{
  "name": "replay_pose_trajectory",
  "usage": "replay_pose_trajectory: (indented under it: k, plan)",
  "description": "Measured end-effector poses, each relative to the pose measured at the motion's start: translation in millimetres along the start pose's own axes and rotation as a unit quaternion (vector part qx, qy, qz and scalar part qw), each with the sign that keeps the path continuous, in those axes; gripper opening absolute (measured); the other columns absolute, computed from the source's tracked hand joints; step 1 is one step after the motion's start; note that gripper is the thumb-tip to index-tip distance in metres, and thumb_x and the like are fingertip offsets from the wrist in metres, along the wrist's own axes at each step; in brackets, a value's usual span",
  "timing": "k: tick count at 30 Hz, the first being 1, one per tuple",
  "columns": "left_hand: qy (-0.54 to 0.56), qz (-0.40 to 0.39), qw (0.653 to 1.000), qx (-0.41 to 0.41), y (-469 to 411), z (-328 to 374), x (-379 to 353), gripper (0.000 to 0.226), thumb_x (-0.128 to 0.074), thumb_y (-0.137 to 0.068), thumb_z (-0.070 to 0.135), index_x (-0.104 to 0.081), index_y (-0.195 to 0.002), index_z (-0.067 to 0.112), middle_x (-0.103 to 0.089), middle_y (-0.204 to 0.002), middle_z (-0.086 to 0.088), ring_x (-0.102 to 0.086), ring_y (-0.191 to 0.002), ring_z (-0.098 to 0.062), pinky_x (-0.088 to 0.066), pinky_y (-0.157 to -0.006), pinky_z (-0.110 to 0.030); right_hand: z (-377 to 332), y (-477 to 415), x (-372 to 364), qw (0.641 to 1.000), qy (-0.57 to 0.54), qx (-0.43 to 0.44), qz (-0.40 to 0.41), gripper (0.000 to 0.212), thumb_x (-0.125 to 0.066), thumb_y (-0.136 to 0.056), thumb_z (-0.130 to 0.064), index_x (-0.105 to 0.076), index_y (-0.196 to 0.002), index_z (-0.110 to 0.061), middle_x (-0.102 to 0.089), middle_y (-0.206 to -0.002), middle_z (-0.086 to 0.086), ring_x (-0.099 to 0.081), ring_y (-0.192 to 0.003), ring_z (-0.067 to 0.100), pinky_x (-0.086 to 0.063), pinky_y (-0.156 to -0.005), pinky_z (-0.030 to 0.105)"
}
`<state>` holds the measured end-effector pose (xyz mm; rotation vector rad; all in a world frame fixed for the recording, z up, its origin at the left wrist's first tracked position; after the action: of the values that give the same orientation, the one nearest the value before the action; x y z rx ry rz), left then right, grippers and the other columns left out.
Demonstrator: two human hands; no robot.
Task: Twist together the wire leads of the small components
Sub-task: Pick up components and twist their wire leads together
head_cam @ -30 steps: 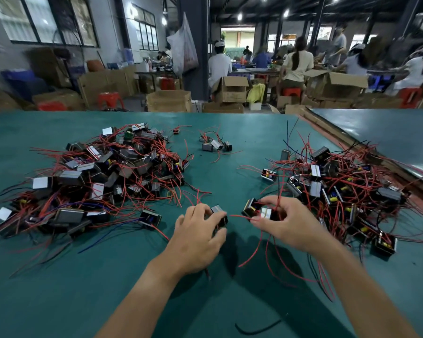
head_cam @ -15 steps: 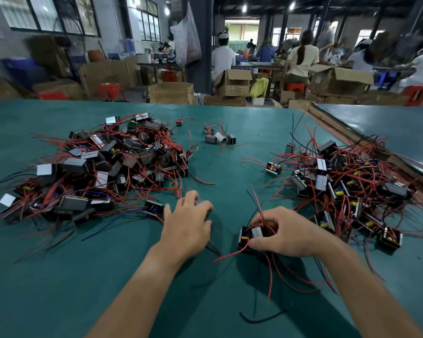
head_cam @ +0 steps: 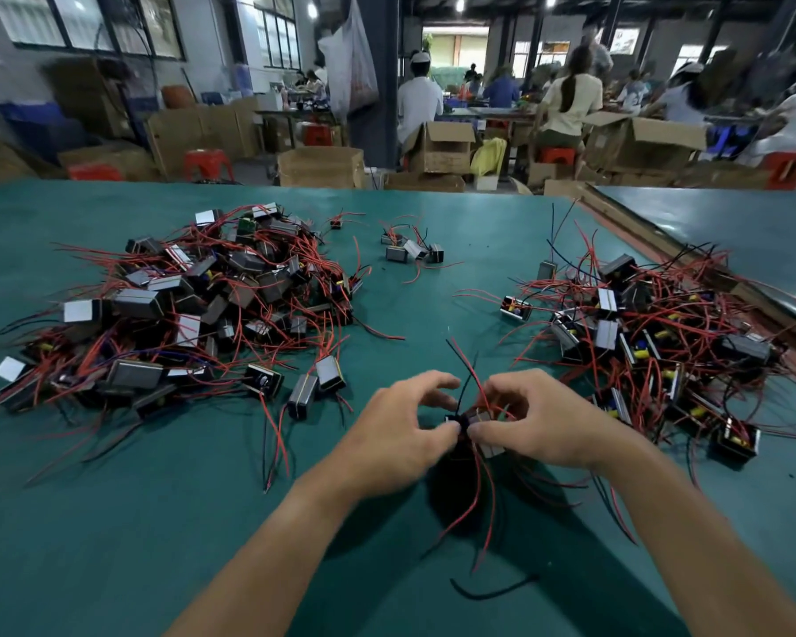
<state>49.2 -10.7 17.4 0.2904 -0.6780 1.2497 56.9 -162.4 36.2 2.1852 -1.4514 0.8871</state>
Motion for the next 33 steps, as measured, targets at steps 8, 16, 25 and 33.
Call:
replay_pose_trajectory:
  k: [8, 16, 25, 33]
  plan:
    - [-0.019, 0.049, 0.999, -0.002, 0.7, -3.3, 3.8, 0.022, -0.069, -0.075, 0.014, -0.062, -0.092, 0.027, -0.064, -0.071, 0.009, -0.06, -0.069, -0.009, -0.052, -0.071, -0.03, 1.6, -1.1, -1.8, 0.996, -0.086, -0.02, 0.007, 0.012, -0.072, -0.086, -0.017, -0.065, -0.091, -0.007, -0.061, -0.067, 0.005, -0.052, -0.063, 0.018, -0.042, -0.065, 0.036]
    - [-0.025, 0.154, 0.986, 0.054, 0.0, -14.2, 29.8, 0.027, -0.063, -0.084, 0.01, -0.063, -0.102, 0.029, -0.061, -0.069, 0.011, -0.057, -0.061, -0.008, -0.052, -0.067, -0.027, 7.8, -4.5, 3.5, 0.997, 0.026, -0.037, 0.057, 0.033, -0.065, -0.091, -0.033, -0.06, -0.064, -0.014, -0.053, -0.048, -0.012, -0.042, -0.045, 0.003, -0.036, -0.054, 0.023]
    - [0.026, 0.148, 0.986, 0.074, -0.2, -10.1, 31.7, 0.004, -0.067, -0.086, 0.013, -0.067, -0.084, 0.017, -0.069, -0.073, 0.001, -0.062, -0.067, -0.016, -0.056, -0.071, -0.035, 11.9, -6.9, 2.2, 0.996, -0.054, -0.047, 0.059, 0.016, -0.065, -0.091, -0.014, -0.067, -0.076, -0.01, -0.071, -0.067, 0.011, -0.055, -0.05, 0.015, -0.048, -0.058, 0.032]
    - [0.059, 0.129, 0.986, 0.092, -1.7, -14.4, 29.5, 0.021, -0.056, -0.092, 0.005, -0.051, -0.092, 0.025, -0.072, -0.072, -0.001, -0.059, -0.056, -0.02, -0.051, -0.053, -0.03, 17.8, -9.7, 5.4, 0.997, 0.013, -0.046, 0.065, 0.012, -0.067, -0.089, -0.017, -0.068, -0.078, -0.018, -0.066, -0.057, 0.001, -0.051, -0.047, 0.005, -0.043, -0.054, 0.022]
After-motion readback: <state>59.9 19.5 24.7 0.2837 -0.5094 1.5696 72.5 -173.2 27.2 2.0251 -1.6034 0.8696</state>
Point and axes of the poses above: each hand's wrist, its own y-axis away from the middle knuckle, its own x-axis out of the back of the hand, z = x × y, the point moved 6 cm from there along -y, towards the middle knuckle
